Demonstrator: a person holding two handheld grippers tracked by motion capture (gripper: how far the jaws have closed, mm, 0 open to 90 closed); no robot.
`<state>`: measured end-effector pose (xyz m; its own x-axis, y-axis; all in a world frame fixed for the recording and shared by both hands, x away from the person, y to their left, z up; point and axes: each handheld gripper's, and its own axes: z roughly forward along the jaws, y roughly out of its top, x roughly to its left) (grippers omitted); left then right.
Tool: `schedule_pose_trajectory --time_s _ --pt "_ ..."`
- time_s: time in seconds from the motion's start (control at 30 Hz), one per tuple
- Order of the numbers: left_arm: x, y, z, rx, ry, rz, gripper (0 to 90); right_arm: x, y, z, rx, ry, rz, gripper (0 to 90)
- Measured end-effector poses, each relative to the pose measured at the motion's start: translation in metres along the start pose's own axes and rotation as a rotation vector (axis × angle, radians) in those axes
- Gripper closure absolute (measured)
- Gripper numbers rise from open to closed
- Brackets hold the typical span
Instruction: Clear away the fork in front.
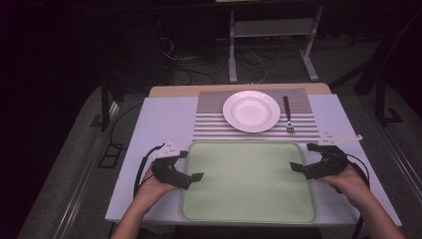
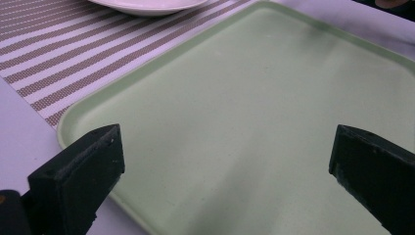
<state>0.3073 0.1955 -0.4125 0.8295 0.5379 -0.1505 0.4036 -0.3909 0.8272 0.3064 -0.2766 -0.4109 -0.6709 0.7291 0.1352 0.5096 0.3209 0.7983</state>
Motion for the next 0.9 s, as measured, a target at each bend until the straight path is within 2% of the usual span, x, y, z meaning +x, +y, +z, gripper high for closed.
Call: schedule_pose_trajectory --time_s 0.43,0.63,0.9 --pt "0.000 0.000 0.001 0.007 0.003 0.003 0.0 -0.014 0.011 0.002 0.005 -0.027 0.022 0.0" --pt "-0.001 0.001 0.002 0.022 0.016 -0.011 0.0 -0.020 0.015 0.004 0.010 -0.037 0.031 0.0" --pt "0.001 0.001 0.003 0.024 0.009 -0.025 0.0 -0.025 0.020 0.010 0.015 -0.039 0.035 0.0"
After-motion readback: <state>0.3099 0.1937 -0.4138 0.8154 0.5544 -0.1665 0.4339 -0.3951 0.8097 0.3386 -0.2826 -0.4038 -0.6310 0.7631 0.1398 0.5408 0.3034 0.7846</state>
